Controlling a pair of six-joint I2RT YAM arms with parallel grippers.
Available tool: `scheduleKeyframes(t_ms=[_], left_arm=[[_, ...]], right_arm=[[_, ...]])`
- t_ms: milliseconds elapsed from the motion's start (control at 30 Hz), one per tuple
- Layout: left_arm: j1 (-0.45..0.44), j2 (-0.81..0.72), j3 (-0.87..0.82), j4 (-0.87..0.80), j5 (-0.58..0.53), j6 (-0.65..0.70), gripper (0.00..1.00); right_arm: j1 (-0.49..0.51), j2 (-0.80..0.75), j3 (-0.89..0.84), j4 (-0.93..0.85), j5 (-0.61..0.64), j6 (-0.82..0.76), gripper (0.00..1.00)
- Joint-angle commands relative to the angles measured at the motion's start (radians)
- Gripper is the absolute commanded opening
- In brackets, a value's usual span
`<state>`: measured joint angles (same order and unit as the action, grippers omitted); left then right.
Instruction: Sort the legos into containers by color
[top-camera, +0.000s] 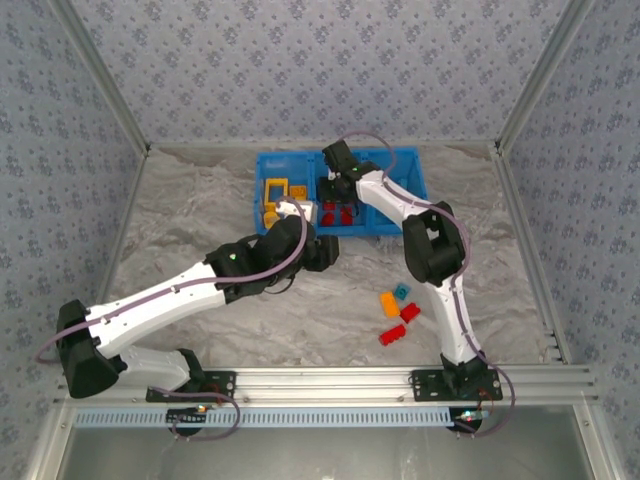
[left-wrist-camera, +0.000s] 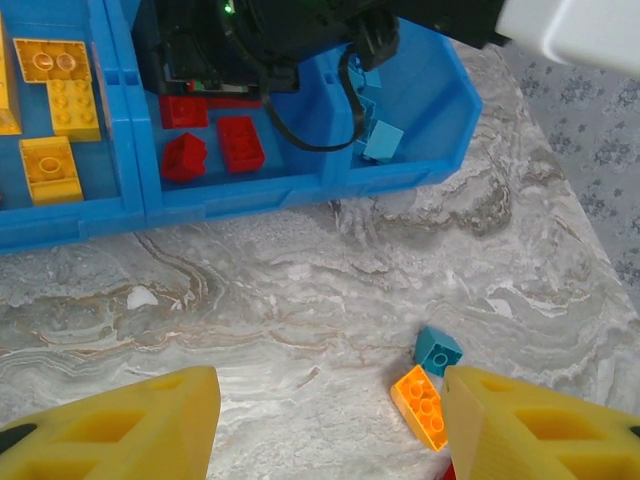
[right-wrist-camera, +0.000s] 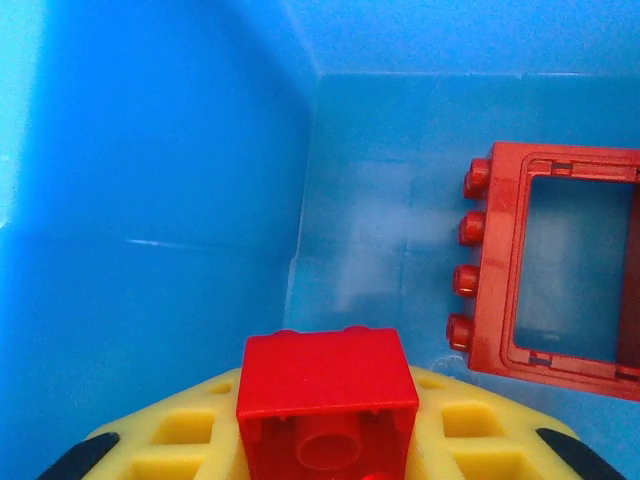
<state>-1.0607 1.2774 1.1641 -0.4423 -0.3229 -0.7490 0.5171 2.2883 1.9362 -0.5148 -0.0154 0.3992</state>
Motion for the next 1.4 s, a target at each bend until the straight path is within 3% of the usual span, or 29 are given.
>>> scheduleKeyframes(t_ms=[0, 233, 433, 667, 800, 967, 1200, 1367], left_arm=[[-0.013, -0.012, 0.016, -0.001, -0.008, 0.007, 0.61], [-0.018, -0.015, 0.014, 0.000, -0.008, 0.003, 0.60], [-0.018, -0.021, 0.017, -0.012, -0.011, 0.004, 0.60], [-0.021, -0.011, 0.021, -0.017, 0.005, 0.003, 0.57], [-0.021, 0.029, 0.035, -0.040, 0.031, -0.028, 0.55], [-0.020, 0.136, 0.068, -0.057, 0.110, -0.154, 0.54], [-0.022, 0.385, 0.179, -0.077, 0.317, -0.372, 0.51], [-0.047, 0.580, 0.328, -0.142, 0.438, -0.430, 0.59]], right_arm=[[-0.003, 0.021, 0.050, 0.023, 0.012, 0.033, 0.29], [-0.012, 0.074, 0.110, -0.025, -0.030, 0.052, 0.37], [-0.012, 0.035, 0.091, -0.036, -0.019, 0.054, 0.50], [-0.006, -0.163, 0.010, -0.008, 0.033, 0.031, 0.45], [0.002, -0.346, -0.078, 0.004, 0.095, 0.023, 0.37], [0.017, -0.676, -0.363, -0.020, 0.164, 0.016, 0.36], [0.071, -1.196, -0.789, -0.271, 0.184, 0.089, 0.41], [0.115, -1.462, -0.941, -0.464, 0.188, 0.217, 0.43]])
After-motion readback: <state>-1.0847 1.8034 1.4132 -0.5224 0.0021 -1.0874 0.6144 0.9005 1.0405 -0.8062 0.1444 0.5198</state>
